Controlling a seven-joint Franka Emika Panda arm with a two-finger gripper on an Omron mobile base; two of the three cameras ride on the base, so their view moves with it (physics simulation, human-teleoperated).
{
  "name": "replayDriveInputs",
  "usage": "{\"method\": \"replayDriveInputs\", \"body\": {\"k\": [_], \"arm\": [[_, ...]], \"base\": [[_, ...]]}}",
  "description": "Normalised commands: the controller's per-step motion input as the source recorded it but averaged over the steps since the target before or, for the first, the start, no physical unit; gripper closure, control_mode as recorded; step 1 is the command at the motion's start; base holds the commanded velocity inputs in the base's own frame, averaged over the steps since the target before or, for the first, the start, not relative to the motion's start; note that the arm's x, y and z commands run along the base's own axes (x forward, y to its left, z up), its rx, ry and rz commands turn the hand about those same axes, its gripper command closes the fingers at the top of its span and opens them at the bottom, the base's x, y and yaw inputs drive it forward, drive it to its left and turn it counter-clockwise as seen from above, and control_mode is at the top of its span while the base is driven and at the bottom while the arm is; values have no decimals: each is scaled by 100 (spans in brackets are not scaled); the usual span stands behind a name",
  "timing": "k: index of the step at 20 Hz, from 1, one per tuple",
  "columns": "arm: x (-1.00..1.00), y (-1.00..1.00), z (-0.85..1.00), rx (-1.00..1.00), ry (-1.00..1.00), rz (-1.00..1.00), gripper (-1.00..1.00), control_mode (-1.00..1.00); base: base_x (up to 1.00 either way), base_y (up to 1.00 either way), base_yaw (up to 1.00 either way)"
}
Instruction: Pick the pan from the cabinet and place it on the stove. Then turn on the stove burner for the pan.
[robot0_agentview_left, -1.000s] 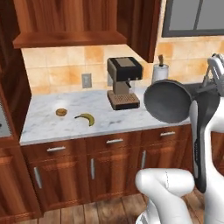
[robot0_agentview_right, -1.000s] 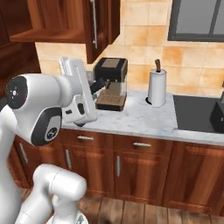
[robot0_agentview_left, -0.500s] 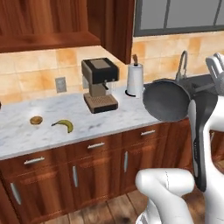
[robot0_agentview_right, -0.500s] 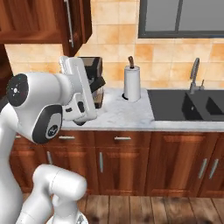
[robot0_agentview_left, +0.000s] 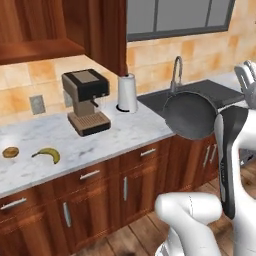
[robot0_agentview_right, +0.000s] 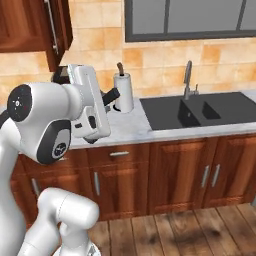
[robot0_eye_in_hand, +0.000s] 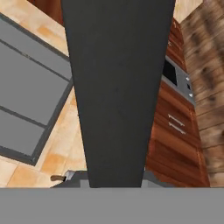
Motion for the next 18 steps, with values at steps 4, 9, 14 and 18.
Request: {"method": "replayDriveInputs", "body": {"k": [4, 9, 14, 18], "arm": [[0, 0, 0, 0, 0, 0, 100, 100], [0, 0, 0, 0, 0, 0, 100, 100], [0, 0, 0, 0, 0, 0, 100, 100], [0, 0, 0, 0, 0, 0, 100, 100]], "base": [[0, -14, -35], [0, -22, -34], [9, -16, -35], [24, -6, -36]]}}
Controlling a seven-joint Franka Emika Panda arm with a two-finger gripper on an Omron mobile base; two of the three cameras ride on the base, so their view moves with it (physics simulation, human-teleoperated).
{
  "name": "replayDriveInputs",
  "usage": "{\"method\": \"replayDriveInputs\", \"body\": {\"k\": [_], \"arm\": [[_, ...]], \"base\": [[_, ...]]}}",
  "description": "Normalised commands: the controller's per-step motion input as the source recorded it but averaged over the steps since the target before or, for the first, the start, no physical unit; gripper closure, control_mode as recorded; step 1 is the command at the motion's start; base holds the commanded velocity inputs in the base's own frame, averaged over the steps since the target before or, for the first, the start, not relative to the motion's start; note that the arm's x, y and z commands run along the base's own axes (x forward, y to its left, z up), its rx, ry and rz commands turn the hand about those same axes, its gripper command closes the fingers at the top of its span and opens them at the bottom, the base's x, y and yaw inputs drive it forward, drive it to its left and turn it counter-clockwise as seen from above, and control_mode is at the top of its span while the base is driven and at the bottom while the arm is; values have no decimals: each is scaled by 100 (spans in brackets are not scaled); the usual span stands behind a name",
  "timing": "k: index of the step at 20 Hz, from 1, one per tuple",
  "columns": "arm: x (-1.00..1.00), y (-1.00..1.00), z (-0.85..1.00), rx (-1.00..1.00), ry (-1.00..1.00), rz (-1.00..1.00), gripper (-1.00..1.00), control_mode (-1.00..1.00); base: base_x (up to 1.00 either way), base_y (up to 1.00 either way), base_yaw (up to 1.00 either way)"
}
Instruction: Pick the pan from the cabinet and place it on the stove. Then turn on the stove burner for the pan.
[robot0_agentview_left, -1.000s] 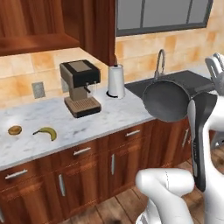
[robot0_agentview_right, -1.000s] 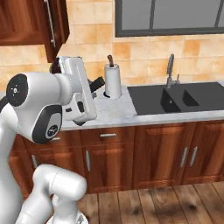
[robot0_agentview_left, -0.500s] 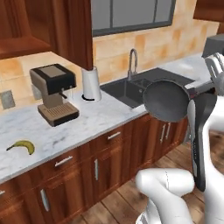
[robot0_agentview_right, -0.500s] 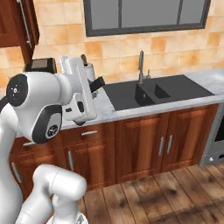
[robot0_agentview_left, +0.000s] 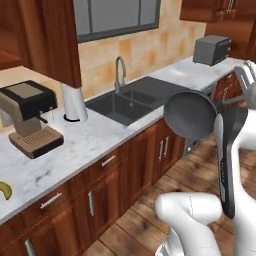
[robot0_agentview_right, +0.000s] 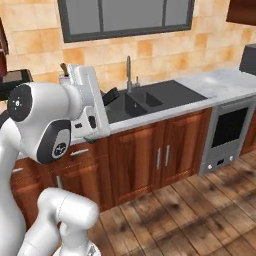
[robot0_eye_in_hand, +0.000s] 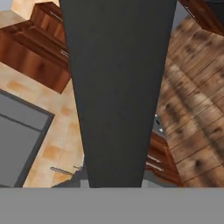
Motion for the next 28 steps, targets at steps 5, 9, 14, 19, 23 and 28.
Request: {"method": "replayDriveInputs", "body": {"k": [5, 9, 14, 19, 23, 28], "arm": [[0, 0, 0, 0, 0, 0, 100, 100], [0, 0, 0, 0, 0, 0, 100, 100], [0, 0, 0, 0, 0, 0, 100, 100], [0, 0, 0, 0, 0, 0, 100, 100], [0, 0, 0, 0, 0, 0, 100, 100], [0, 0, 0, 0, 0, 0, 100, 100]], "base": [[39, 1, -37], [45, 7, -38], [52, 13, -39], [53, -4, -36], [45, -9, -36], [40, -14, -35]]}}
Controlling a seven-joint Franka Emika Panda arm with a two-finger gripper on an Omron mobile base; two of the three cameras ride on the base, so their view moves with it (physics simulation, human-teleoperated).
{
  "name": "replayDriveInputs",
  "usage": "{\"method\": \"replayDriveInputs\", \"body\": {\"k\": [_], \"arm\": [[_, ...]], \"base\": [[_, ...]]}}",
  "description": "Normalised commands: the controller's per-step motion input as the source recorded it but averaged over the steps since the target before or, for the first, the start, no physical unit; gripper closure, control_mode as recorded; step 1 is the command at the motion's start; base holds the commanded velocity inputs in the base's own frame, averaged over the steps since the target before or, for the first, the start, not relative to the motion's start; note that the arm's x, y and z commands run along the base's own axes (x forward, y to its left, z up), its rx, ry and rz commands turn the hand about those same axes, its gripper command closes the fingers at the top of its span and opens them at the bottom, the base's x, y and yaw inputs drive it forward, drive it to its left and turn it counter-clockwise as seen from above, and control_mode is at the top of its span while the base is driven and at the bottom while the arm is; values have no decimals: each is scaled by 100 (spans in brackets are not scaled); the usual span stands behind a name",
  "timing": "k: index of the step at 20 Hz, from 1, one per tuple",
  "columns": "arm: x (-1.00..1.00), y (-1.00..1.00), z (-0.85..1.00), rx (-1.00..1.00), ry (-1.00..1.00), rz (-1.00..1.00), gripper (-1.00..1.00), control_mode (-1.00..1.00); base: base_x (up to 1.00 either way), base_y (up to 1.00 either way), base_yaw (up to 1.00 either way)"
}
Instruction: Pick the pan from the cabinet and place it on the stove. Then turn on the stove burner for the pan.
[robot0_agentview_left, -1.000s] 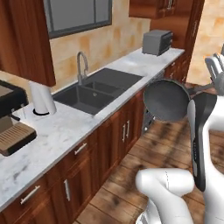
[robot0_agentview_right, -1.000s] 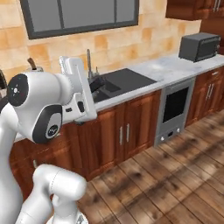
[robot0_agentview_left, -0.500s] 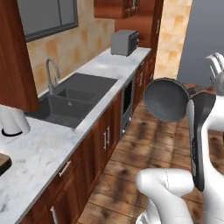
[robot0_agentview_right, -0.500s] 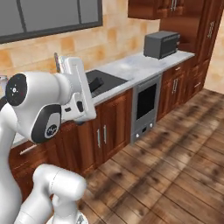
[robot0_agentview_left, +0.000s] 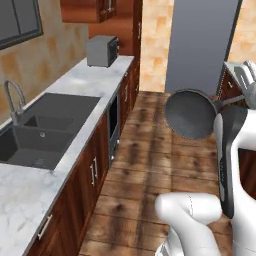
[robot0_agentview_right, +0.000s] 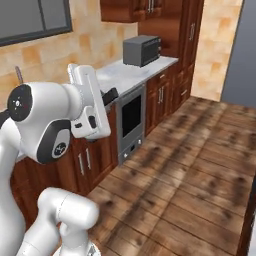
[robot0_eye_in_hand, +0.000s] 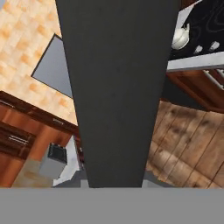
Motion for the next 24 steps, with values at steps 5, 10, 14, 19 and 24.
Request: {"method": "replayDriveInputs", "body": {"k": [5, 10, 14, 19, 24], "arm": [[0, 0, 0, 0, 0, 0, 100, 100], [0, 0, 0, 0, 0, 0, 100, 100], [0, 0, 0, 0, 0, 0, 100, 100], [0, 0, 0, 0, 0, 0, 100, 100], [0, 0, 0, 0, 0, 0, 100, 100]], "base": [[13, -16, -37], [0, -21, -39], [12, -13, -39], [25, 0, -41], [32, 8, -42]]}}
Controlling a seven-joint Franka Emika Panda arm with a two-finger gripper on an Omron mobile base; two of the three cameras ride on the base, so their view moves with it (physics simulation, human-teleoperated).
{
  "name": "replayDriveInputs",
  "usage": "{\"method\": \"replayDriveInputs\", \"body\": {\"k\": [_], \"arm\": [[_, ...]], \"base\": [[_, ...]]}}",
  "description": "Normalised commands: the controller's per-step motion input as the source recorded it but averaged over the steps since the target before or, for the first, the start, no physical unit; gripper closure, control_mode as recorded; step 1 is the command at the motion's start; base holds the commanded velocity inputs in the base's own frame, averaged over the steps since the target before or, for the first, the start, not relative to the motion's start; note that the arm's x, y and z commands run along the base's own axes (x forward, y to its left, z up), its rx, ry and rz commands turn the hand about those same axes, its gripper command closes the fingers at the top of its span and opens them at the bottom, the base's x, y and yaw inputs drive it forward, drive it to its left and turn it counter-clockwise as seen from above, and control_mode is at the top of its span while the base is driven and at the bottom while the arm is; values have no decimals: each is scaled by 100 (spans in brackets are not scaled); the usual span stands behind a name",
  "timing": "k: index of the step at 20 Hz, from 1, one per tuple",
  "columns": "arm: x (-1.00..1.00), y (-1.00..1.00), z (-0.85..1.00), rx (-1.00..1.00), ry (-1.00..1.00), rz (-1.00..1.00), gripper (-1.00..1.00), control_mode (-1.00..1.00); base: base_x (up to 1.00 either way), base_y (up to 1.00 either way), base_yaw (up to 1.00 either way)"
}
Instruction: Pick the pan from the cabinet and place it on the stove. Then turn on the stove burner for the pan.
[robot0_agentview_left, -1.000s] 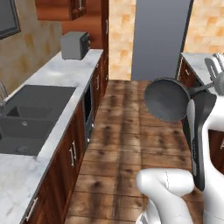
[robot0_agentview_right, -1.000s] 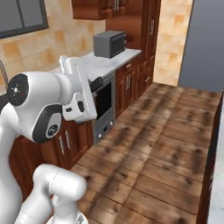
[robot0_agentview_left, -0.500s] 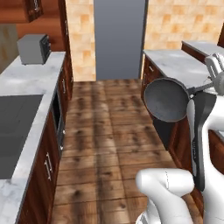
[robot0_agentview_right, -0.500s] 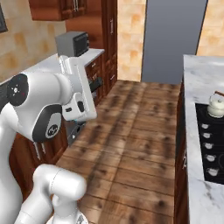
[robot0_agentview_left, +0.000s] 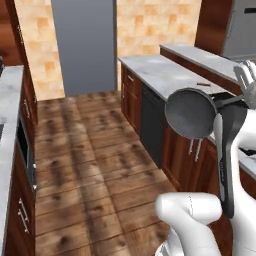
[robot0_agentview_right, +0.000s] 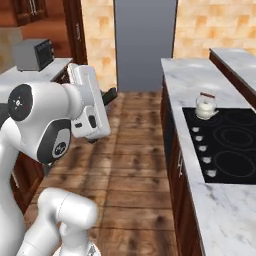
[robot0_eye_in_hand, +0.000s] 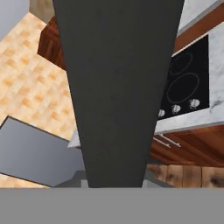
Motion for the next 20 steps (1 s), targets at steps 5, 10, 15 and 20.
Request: {"method": "replayDriveInputs", "body": {"k": [5, 10, 15, 20], "arm": [[0, 0, 0, 0, 0, 0, 100, 100], [0, 0, 0, 0, 0, 0, 100, 100], [0, 0, 0, 0, 0, 0, 100, 100], [0, 0, 0, 0, 0, 0, 100, 100]], "base": [[40, 30, -44], [41, 63, -46], [47, 66, -46], [53, 54, -47]]}}
